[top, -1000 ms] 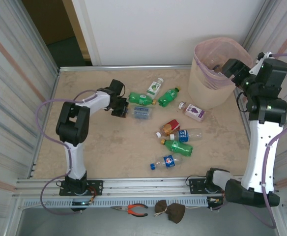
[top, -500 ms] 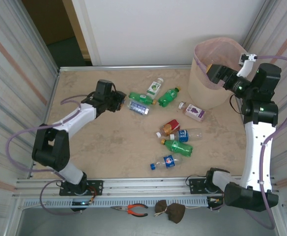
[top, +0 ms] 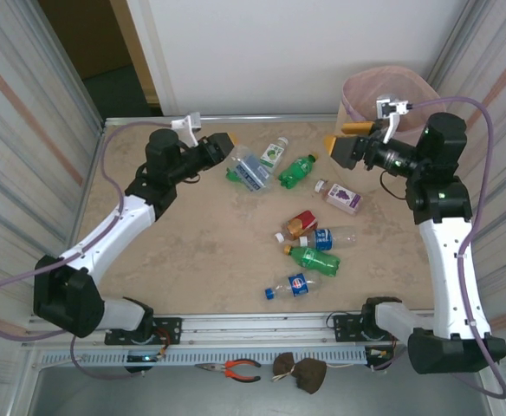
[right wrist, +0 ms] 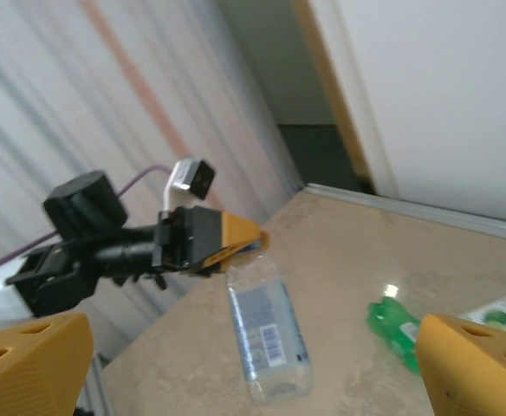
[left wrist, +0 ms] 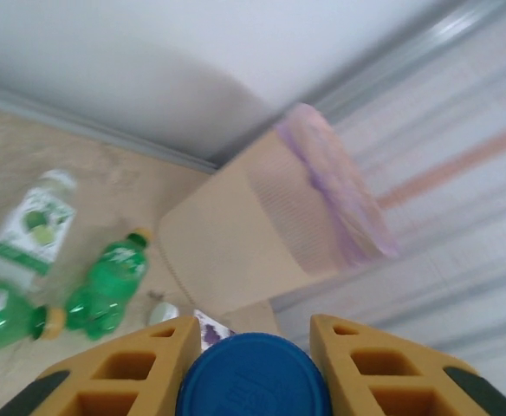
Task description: Put the plastic bottles in the bin
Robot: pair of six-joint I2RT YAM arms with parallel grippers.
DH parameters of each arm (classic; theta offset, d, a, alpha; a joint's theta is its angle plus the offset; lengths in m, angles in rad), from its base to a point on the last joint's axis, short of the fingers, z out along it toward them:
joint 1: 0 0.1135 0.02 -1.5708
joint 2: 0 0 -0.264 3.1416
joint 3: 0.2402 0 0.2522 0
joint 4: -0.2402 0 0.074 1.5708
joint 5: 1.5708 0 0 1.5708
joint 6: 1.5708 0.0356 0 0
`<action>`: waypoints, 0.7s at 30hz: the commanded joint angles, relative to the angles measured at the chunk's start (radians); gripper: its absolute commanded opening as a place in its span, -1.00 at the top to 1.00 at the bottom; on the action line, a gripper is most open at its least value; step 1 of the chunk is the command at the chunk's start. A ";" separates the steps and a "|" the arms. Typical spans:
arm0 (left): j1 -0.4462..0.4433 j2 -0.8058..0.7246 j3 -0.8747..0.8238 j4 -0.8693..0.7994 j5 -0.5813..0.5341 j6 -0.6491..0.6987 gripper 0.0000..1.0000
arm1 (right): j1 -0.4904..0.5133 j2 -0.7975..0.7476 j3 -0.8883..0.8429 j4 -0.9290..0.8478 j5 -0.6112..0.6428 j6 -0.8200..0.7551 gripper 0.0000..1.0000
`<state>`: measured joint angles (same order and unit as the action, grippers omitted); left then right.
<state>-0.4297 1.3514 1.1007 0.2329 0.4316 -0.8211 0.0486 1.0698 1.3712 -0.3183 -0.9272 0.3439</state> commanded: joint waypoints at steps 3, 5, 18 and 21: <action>-0.023 -0.029 0.079 0.203 0.289 0.170 0.78 | 0.077 -0.030 -0.004 0.056 -0.136 -0.088 -0.90; -0.039 -0.033 0.106 0.229 0.371 0.211 0.80 | 0.109 -0.036 -0.004 0.057 -0.162 -0.107 -0.90; -0.199 -0.141 0.248 0.078 0.603 0.579 0.94 | 0.297 -0.056 0.000 0.010 -0.258 -0.279 -0.97; -0.240 -0.148 0.287 0.022 0.610 0.640 0.95 | 0.341 -0.047 0.005 -0.037 -0.283 -0.344 -0.97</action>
<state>-0.6407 1.2243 1.3399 0.3080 0.9798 -0.2848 0.3584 1.0214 1.3701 -0.3092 -1.1553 0.0875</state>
